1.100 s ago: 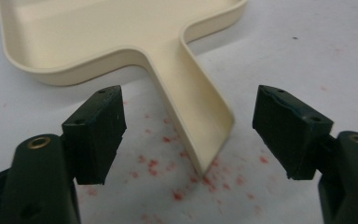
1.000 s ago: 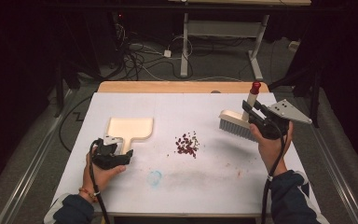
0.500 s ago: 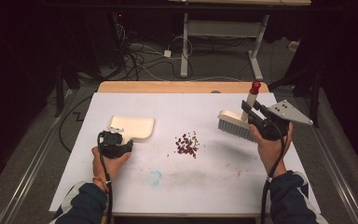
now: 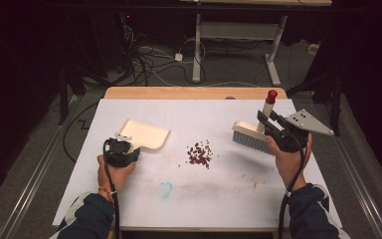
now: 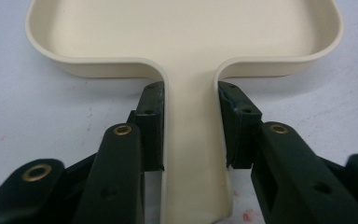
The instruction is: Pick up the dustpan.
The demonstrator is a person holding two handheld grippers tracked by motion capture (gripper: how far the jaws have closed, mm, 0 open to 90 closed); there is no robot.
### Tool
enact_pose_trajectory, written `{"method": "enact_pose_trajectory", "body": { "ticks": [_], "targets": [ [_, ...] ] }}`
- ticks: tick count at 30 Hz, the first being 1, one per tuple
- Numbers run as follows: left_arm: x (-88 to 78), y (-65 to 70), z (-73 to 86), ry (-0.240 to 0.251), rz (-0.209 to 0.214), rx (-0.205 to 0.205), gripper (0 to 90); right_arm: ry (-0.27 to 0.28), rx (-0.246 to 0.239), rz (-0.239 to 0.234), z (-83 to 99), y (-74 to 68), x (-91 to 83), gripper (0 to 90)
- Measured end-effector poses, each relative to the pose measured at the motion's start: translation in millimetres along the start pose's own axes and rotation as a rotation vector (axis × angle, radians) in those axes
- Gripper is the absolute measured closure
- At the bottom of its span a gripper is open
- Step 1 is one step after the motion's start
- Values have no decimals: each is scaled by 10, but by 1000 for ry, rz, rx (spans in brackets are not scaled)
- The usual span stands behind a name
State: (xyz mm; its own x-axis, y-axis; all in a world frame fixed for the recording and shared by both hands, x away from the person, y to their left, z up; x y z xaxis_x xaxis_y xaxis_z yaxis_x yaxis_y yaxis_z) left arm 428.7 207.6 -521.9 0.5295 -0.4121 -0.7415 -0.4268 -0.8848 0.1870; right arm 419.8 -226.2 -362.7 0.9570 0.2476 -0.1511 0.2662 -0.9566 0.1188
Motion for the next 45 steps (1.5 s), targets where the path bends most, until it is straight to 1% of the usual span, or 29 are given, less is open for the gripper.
{"method": "enact_pose_trajectory", "body": {
  "ticks": [2,4,6,8,11,13,17,20,22,28,32,34,39,42,45],
  "targets": [
    [-28,3,-20,-2,1,12,640,0,-3,1,-1,2,-6,702],
    [-68,13,-43,-5,-6,33,640,1,-2,-1,0,5,-9,702],
    [-118,23,-70,9,-1,42,640,0,-2,-1,2,7,-11,702],
    [-164,39,-94,11,-13,66,641,-3,4,2,7,9,-13,702],
    [-226,68,-118,15,3,83,641,-8,3,2,22,22,-12,702],
    [-273,87,-128,16,-1,103,641,-3,-3,4,19,36,-18,702],
    [-391,123,-135,28,6,126,641,-4,5,4,16,56,-41,702],
    [-476,142,-112,28,12,149,641,-3,7,5,20,72,-47,702],
    [-525,163,-86,25,30,160,641,-4,10,7,26,85,-54,702],
    [-623,251,-24,-2,66,217,641,-8,17,6,32,100,-62,702],
    [-649,316,9,6,90,259,641,-10,18,7,42,107,-44,702],
    [-667,343,29,10,104,266,641,-9,20,2,43,105,-30,702],
    [-687,394,101,-5,135,297,640,-13,17,2,47,104,-17,702],
    [-693,411,132,-2,151,299,640,-13,19,8,44,101,-13,702],
    [-723,429,160,-2,165,310,640,-11,15,6,43,99,-12,702]
  ]
}}
Point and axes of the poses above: each handheld gripper's, and its own axes: x roughly forward along the jaws, z roughly out of its underside, y roughly to its right, the point moved 5 cm from there along x, roughly forward along the jaws, and after that the axes turned 11 degrees about z, right-handed, at the moved point
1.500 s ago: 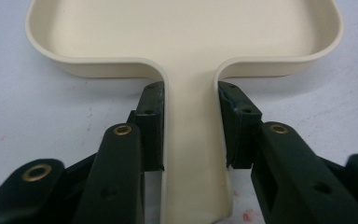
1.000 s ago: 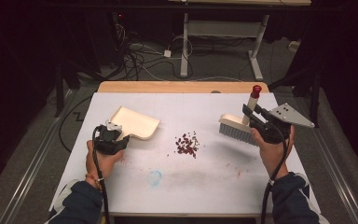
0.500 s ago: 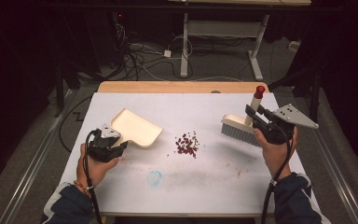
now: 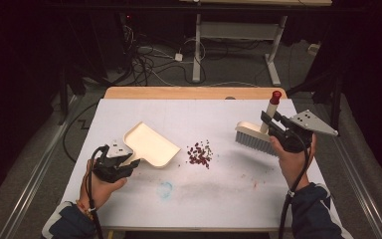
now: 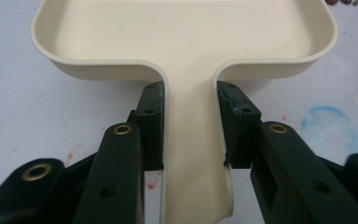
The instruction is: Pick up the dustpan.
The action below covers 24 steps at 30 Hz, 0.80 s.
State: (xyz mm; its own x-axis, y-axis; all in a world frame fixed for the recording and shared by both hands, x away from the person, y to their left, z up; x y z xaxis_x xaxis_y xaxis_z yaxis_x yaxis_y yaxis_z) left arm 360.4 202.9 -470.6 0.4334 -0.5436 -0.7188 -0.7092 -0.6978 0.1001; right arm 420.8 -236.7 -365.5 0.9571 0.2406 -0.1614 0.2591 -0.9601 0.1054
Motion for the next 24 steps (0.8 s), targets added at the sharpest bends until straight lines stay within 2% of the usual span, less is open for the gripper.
{"method": "enact_pose_trajectory", "body": {
  "ticks": [19,24],
  "targets": [
    [-72,247,276,-69,76,45,641,5,-4,-34,-31,-104,76,702],
    [-88,298,343,-82,96,44,641,7,-10,-45,-40,-141,105,702]
  ]
}}
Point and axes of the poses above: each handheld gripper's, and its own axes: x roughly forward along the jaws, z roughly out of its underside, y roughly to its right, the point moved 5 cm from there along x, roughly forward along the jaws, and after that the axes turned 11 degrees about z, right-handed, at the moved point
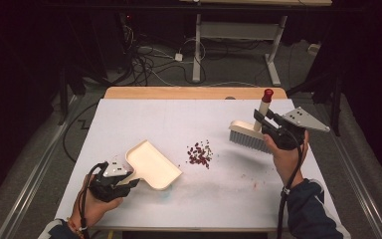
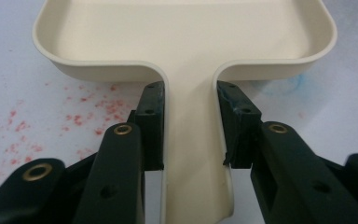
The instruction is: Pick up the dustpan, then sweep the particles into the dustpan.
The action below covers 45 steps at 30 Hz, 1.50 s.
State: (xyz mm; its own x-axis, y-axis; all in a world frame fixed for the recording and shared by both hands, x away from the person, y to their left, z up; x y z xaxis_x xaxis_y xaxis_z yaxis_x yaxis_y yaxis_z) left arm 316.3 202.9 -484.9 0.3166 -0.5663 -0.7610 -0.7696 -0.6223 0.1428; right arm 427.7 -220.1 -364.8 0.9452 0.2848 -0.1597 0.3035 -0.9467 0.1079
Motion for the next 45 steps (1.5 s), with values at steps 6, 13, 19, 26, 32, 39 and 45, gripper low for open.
{"method": "enact_pose_trajectory", "body": {
  "ticks": [6,13,19,26,32,39,45],
  "targets": [
    [32,41,44,-17,17,9,641,-1,3,-7,-5,-30,31,703],
    [67,79,50,-32,36,23,640,1,-3,-14,-9,-29,37,702],
    [94,93,45,-39,51,24,640,5,2,-9,-22,-22,26,702],
    [112,89,43,-36,53,15,640,5,12,5,-21,29,3,702],
    [130,40,34,-30,51,11,640,5,3,7,-16,50,12,702],
    [140,51,17,-35,57,28,640,4,7,3,-9,38,9,702],
    [171,49,34,-33,59,21,639,-4,17,3,8,22,47,702]
  ]
}}
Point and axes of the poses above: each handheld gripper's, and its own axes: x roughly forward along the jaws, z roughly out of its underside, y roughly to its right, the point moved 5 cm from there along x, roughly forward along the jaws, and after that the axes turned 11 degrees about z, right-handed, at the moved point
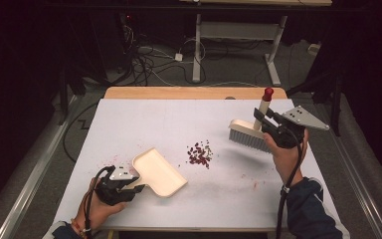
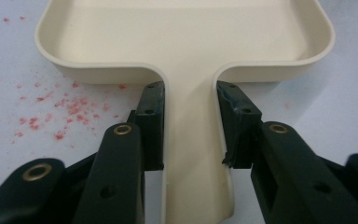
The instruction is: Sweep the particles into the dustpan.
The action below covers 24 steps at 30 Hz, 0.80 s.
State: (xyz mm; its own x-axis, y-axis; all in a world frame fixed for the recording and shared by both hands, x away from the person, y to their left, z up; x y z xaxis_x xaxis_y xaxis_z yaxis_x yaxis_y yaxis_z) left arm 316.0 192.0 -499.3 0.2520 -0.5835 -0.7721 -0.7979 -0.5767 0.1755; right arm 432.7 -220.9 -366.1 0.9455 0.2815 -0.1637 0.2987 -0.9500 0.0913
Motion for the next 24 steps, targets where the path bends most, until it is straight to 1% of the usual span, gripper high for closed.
{"method": "enact_pose_trajectory", "body": {
  "ticks": [4,7,10,11,13,16,17,18,19,21,22,24],
  "targets": [
    [6,3,-5,-1,-3,2,639,-3,0,-10,10,-50,22,702],
    [13,-5,-16,-3,3,8,639,-7,-3,-22,33,-102,66,702],
    [22,-4,-23,0,3,10,639,-8,14,-45,49,-159,131,702],
    [25,-4,-24,1,4,11,640,-12,23,-41,52,-184,154,702],
    [27,-5,-28,-2,5,13,639,-9,11,-39,52,-227,202,702],
    [28,-5,-41,-5,6,14,639,-2,12,-31,43,-292,278,702],
    [31,-2,-47,-7,4,15,639,-2,22,-31,42,-320,306,702],
    [35,2,-52,-7,3,15,639,-1,29,-33,38,-382,375,702],
    [40,7,-57,-7,1,16,639,-1,29,-33,38,-382,375,702],
    [43,15,-64,-10,-1,20,639,-2,19,-25,23,-458,442,702],
    [44,16,-66,-10,-2,21,639,4,3,-18,12,-492,475,702],
    [47,21,-64,-13,-7,24,639,8,-11,-5,-3,-554,534,702]
  ]
}}
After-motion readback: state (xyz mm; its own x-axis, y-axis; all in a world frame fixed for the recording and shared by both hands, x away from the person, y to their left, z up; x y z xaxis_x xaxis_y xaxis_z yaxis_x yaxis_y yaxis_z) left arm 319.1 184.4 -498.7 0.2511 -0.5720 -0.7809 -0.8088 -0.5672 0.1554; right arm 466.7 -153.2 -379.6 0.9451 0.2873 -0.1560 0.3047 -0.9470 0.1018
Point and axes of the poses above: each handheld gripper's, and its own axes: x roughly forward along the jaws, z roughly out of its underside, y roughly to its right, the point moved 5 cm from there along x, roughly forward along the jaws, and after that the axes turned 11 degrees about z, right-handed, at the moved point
